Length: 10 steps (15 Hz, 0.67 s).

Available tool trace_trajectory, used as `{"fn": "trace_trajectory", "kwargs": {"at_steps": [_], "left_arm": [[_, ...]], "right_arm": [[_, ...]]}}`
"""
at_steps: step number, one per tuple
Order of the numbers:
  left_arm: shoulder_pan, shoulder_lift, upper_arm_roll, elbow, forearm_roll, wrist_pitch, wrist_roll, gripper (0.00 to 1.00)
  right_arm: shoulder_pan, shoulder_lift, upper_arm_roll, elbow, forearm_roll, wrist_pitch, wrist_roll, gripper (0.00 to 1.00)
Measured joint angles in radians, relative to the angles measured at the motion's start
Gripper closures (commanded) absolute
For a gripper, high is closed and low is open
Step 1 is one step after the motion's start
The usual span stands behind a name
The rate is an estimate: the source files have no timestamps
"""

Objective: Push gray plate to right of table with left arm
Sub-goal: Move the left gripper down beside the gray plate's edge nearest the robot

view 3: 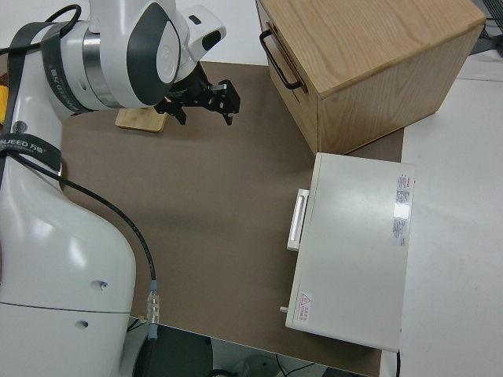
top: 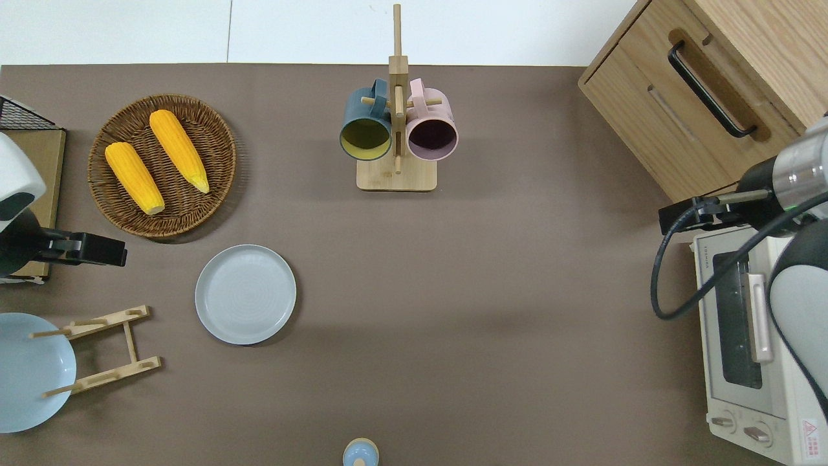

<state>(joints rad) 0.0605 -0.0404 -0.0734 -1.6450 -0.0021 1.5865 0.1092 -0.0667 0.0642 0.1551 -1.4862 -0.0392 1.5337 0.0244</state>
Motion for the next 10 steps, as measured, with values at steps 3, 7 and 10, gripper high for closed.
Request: {"fn": "trace_trajectory", "kwargs": {"at_steps": [3, 7, 10], "left_arm": [[0.000, 0.000, 0.000, 0.000, 0.000, 0.000, -0.001, 0.00], [0.000, -0.001, 0.000, -0.001, 0.000, -0.001, -0.001, 0.00], [0.000, -0.004, 0.000, -0.017, 0.000, -0.002, -0.002, 0.00]], "right_arm": [[0.000, 0.000, 0.000, 0.000, 0.000, 0.000, 0.000, 0.017], [0.000, 0.000, 0.000, 0.000, 0.000, 0.000, 0.000, 0.017], [0.000, 0.000, 0.000, 0.000, 0.000, 0.000, 0.000, 0.017]]}}
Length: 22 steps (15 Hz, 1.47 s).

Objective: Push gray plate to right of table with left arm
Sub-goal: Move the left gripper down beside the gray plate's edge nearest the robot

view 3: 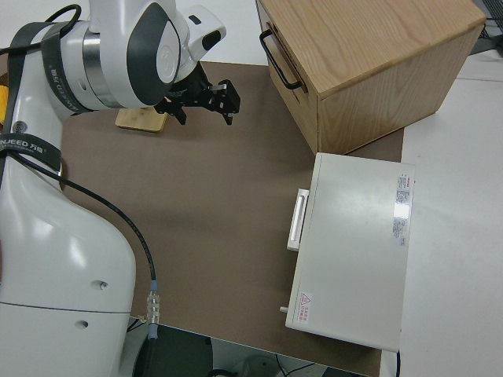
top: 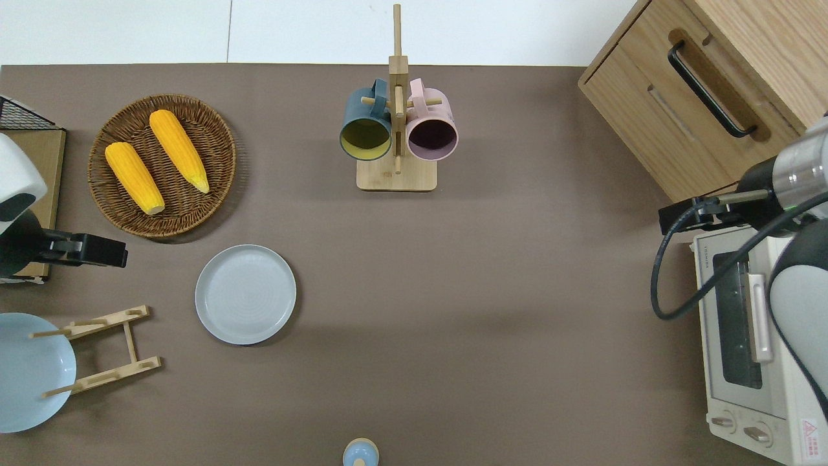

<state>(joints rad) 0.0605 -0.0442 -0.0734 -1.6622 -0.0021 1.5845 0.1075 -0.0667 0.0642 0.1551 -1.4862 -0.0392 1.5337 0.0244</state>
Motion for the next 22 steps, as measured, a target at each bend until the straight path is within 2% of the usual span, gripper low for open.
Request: {"fn": "trace_trajectory", "kwargs": {"at_steps": [5, 22], "left_arm": [[0.000, -0.011, -0.001, -0.072, 0.000, 0.016, -0.026, 0.00], [0.000, -0.098, 0.000, -0.529, -0.028, 0.426, -0.036, 0.00]], "right_arm": [[0.000, 0.000, 0.000, 0.000, 0.000, 0.000, 0.000, 0.017], [0.000, 0.000, 0.000, 0.000, 0.000, 0.000, 0.000, 0.017]]}}
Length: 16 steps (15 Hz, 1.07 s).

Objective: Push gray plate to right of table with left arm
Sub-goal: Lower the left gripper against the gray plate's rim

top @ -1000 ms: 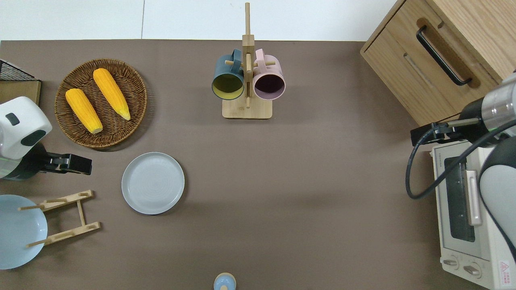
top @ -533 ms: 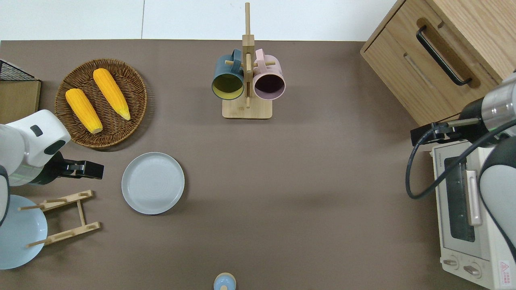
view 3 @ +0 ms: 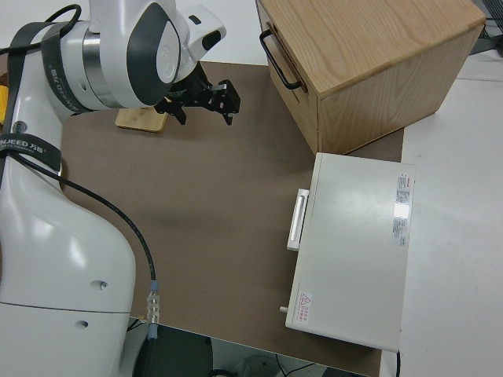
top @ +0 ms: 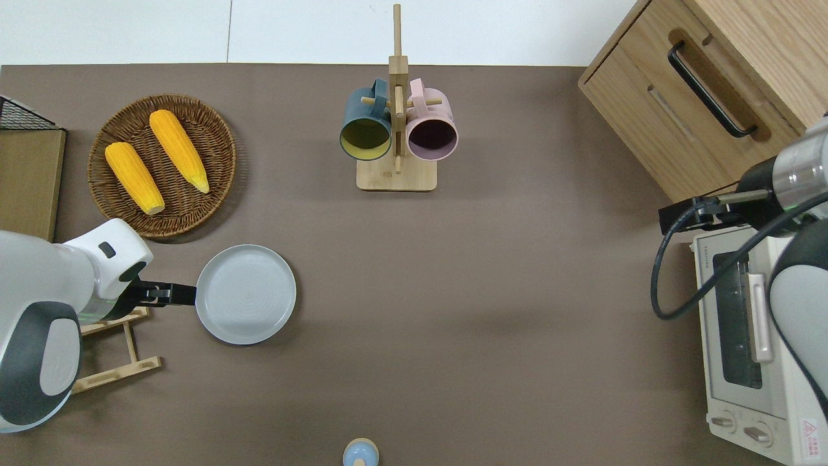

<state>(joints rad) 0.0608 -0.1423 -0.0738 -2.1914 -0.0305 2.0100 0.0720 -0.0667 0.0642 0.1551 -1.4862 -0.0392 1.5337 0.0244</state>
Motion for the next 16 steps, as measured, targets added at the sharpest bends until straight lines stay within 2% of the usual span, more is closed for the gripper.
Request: {"fn": "trace_trajectory", "kwargs": {"at_steps": [11, 16], "left_arm": [[0.001, -0.004, 0.002, -0.223, -0.002, 0.295, -0.071, 0.00], [0.001, 0.033, 0.002, -0.291, -0.005, 0.422, -0.087, 0.00]], "right_arm": [[0.000, 0.000, 0.000, 0.000, 0.000, 0.000, 0.000, 0.017], [0.000, 0.000, 0.000, 0.000, 0.000, 0.000, 0.000, 0.017]]}}
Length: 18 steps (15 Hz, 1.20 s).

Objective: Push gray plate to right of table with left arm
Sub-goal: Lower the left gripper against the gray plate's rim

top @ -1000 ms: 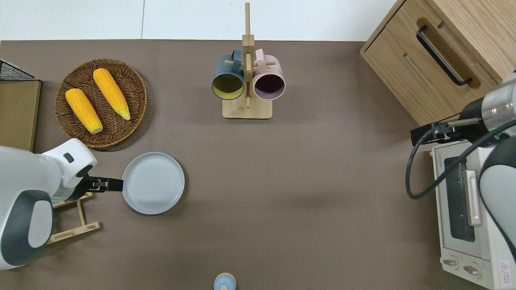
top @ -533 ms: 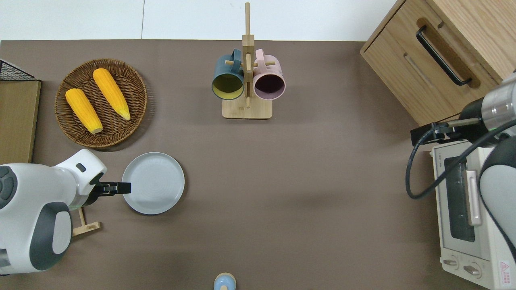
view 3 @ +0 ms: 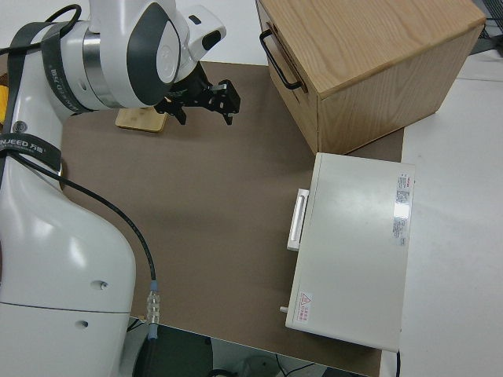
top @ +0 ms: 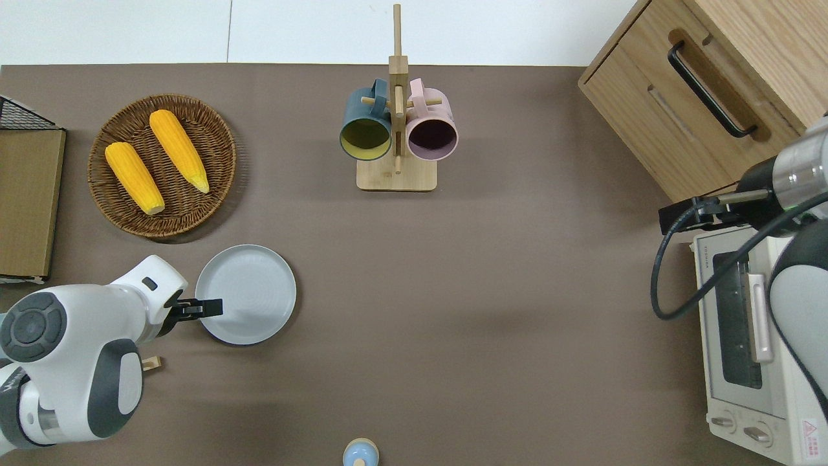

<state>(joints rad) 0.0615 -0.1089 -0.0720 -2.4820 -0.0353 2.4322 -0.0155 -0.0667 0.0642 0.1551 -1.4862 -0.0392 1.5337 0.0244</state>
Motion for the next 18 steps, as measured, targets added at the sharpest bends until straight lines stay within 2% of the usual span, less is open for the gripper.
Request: {"fn": "trace_trajectory", "kwargs": {"at_steps": [3, 7, 8, 11, 12, 14, 15, 18], "left_arm": [[0.000, 0.041, 0.000, -0.021, -0.001, 0.065, -0.013, 0.01], [0.000, 0.059, 0.000, -0.027, -0.002, 0.086, -0.023, 0.04], [0.000, 0.060, 0.000, -0.028, -0.002, 0.087, -0.024, 0.13], [0.000, 0.065, 0.000, -0.030, -0.002, 0.096, -0.025, 0.58], [0.000, 0.067, -0.001, -0.030, -0.002, 0.101, -0.025, 0.77], [0.000, 0.069, -0.001, -0.031, -0.002, 0.106, -0.025, 0.96], [0.000, 0.069, -0.001, -0.031, -0.002, 0.107, -0.025, 1.00], [-0.001, 0.069, -0.002, -0.031, -0.002, 0.116, -0.026, 1.00]], "right_arm": [[0.000, 0.000, 0.000, 0.000, 0.000, 0.000, 0.000, 0.017], [0.000, 0.000, 0.000, 0.000, 0.000, 0.000, 0.000, 0.017], [0.000, 0.000, 0.000, 0.000, 0.000, 0.000, 0.000, 0.017], [0.000, 0.000, 0.000, 0.000, 0.000, 0.000, 0.000, 0.017], [0.000, 0.000, 0.000, 0.000, 0.000, 0.000, 0.000, 0.017], [0.000, 0.000, 0.000, 0.000, 0.000, 0.000, 0.000, 0.017], [0.000, 0.000, 0.000, 0.000, 0.000, 0.000, 0.000, 0.017], [0.000, 0.000, 0.000, 0.000, 0.000, 0.000, 0.000, 0.017]]}}
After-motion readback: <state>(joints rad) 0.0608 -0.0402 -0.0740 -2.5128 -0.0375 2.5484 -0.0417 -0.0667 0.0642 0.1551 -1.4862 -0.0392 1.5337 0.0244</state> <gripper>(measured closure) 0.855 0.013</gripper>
